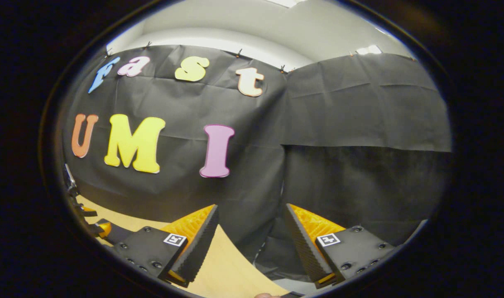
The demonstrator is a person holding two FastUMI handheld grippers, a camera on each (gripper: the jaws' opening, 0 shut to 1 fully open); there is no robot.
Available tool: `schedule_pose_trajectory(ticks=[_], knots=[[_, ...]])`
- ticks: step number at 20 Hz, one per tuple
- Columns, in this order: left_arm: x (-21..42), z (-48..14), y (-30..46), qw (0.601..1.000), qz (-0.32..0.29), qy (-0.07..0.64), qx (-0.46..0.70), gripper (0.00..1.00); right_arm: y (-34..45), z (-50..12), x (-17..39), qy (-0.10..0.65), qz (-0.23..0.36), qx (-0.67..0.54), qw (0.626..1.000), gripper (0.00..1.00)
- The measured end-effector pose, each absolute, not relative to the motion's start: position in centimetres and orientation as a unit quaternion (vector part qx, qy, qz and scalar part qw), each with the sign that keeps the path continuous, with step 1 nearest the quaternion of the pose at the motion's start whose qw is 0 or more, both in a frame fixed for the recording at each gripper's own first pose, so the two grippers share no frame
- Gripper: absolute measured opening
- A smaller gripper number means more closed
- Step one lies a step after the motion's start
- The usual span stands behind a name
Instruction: Grasp the waist and the cuffs of the jeans and fold them to make the two legs overlap; first hold the waist and fold one-third of the jeans toward the cuffs, then hold the cuffs and fold the remaining one-third in the same direction to finish folding.
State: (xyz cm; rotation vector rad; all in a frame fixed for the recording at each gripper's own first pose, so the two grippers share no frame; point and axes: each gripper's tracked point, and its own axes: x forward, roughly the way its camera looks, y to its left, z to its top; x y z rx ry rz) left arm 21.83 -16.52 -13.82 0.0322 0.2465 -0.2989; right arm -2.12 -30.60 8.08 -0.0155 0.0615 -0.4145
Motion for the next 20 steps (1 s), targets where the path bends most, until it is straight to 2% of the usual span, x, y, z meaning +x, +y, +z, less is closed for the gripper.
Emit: schedule_pose_trajectory(ticks=[6,11,15,20], knots=[[20.6,-7.2,-5.2,0.995,-0.056,0.082,-0.022,0.99,-18.9,6.1,5.9,0.026,-0.088,0.043,0.995,0.99],[18.9,-4.2,1.0,0.998,0.006,0.063,-0.030,0.99,-9.7,5.0,9.2,0.031,-0.005,0.059,0.998,0.99],[17.5,-3.2,2.3,0.998,0.022,0.052,-0.028,0.99,-4.8,3.4,9.7,0.046,0.031,0.075,0.996,0.98],[17.0,-3.8,1.9,0.997,0.017,0.063,-0.046,0.99,-2.6,2.6,9.0,0.052,0.054,0.061,0.995,0.99]])
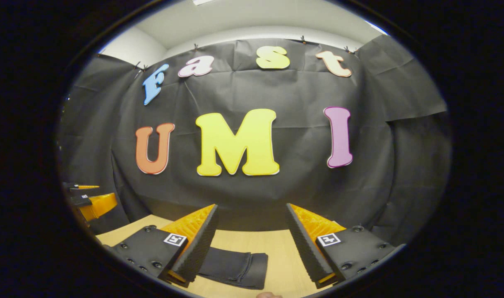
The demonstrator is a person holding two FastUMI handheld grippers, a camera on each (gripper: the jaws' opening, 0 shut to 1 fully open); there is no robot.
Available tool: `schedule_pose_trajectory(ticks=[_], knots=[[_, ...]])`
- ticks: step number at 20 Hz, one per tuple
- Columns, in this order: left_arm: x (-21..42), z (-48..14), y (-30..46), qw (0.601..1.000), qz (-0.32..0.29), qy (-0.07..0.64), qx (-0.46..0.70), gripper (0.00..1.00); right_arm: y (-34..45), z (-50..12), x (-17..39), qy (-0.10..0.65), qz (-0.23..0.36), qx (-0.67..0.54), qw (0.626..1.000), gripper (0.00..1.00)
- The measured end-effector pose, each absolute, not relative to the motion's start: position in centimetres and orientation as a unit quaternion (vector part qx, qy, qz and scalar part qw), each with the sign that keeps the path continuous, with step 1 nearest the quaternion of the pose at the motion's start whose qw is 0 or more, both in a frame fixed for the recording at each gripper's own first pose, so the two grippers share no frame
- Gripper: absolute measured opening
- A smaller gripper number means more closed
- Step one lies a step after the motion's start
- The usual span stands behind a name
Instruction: Grasp the waist and the cuffs of the jeans and fold them to make the two legs overlap; first hold the waist and fold one-third of the jeans toward the cuffs, then hold the cuffs and fold the remaining one-third in the same direction to finish folding.
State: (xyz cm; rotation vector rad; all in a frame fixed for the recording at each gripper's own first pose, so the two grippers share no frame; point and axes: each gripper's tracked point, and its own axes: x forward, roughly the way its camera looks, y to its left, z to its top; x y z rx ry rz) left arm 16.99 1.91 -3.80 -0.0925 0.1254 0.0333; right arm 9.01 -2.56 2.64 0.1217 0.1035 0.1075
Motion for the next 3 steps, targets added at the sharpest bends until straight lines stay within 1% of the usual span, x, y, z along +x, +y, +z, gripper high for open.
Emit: schedule_pose_trajectory(ticks=[3], knots=[[17.17,-3.98,1.99,0.997,0.018,0.064,-0.044,0.99,-2.70,2.58,8.86,0.055,0.055,0.064,0.995,0.99]])
